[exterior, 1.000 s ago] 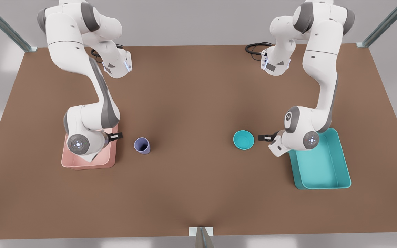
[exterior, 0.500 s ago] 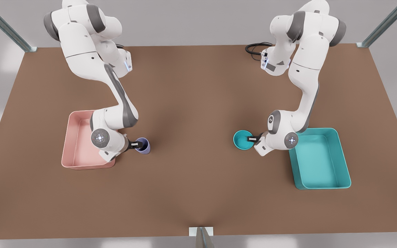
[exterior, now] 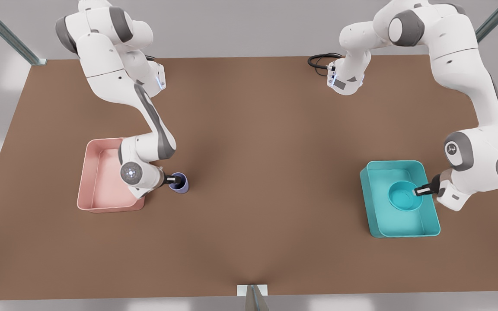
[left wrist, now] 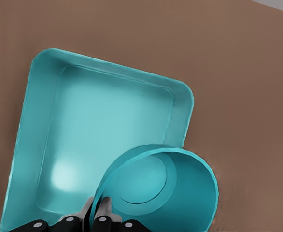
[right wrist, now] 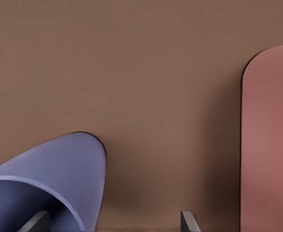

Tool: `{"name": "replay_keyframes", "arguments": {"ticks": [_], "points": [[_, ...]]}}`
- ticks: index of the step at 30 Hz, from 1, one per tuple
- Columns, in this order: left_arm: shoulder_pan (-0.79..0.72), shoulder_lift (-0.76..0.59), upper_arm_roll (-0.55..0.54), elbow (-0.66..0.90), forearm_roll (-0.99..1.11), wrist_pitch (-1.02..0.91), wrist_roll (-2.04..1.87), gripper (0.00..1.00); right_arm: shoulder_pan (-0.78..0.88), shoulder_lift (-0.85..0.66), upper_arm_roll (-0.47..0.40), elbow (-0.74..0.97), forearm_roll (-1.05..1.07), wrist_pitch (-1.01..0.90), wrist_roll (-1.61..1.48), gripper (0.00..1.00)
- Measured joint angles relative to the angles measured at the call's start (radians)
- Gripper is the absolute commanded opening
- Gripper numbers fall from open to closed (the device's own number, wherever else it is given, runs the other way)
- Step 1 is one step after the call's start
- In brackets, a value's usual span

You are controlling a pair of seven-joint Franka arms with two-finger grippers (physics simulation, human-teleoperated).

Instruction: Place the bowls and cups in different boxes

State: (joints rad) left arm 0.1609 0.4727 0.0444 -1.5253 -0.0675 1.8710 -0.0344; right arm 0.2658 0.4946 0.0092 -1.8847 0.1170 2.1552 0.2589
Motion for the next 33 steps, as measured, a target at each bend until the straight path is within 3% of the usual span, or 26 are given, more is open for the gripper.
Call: {"name": "replay_keyframes", "arguments": {"ticks": [2,3,4,5,6,9,10,11,13,16,19,21,25,33], "points": [[0.025,0.028,0.032,-0.044,0.023,0.004,-0.005,0.21,0.0,0.023,0.0,0.004,0.003,0.009,0.006,0.98],[0.031,0.044,0.038,-0.088,0.026,0.023,-0.008,0.21,0.0,0.03,0.0,0.005,0.006,0.013,0.008,0.75],[0.032,0.06,0.041,-0.124,0.029,0.045,-0.009,0.21,0.0,0.034,0.0,0.006,0.01,0.016,0.009,0.45],[0.031,0.077,0.042,-0.143,0.031,0.066,-0.011,0.21,0.001,0.035,0.0,0.008,0.014,0.019,0.009,0.29],[0.03,0.097,0.042,-0.157,0.033,0.087,-0.012,0.21,0.002,0.036,0.0,0.013,0.019,0.021,0.008,0.21],[0.024,0.12,0.039,-0.198,0.035,0.135,-0.015,0.21,0.008,0.037,0.001,0.034,0.043,0.024,-0.005,0.21],[0.022,0.124,0.037,-0.203,0.034,0.147,-0.014,0.5,0.013,0.038,0.001,0.039,0.043,0.024,-0.005,0.21],[0.021,0.125,0.036,-0.206,0.031,0.156,-0.013,1.0,0.015,0.038,0.0,0.042,0.039,0.023,-0.003,0.21],[0.016,0.092,0.036,-0.202,0.009,0.156,0.0,1.0,0.011,0.029,0.001,0.045,0.033,0.022,0.0,0.21],[-0.036,-0.098,0.034,-0.108,0.042,0.033,0.012,1.0,-0.047,-0.076,-0.004,0.06,0.027,-0.031,-0.015,0.21],[-0.131,-0.26,-0.1,-0.011,0.14,-0.128,0.006,1.0,-0.147,-0.211,-0.018,0.084,-0.002,-0.134,-0.065,0.21],[-0.174,-0.273,-0.157,0.107,0.155,-0.23,-0.001,1.0,-0.216,-0.263,-0.035,0.088,-0.033,-0.184,-0.118,0.21],[-0.158,-0.281,-0.196,0.16,0.158,-0.369,-0.013,1.0,-0.309,-0.229,-0.05,0.053,-0.109,-0.223,-0.214,0.21],[-0.127,-0.275,-0.2,0.164,0.119,-0.477,-0.029,1.0,-0.334,-0.094,-0.048,-0.042,-0.146,-0.02,-0.355,0.21]]}}
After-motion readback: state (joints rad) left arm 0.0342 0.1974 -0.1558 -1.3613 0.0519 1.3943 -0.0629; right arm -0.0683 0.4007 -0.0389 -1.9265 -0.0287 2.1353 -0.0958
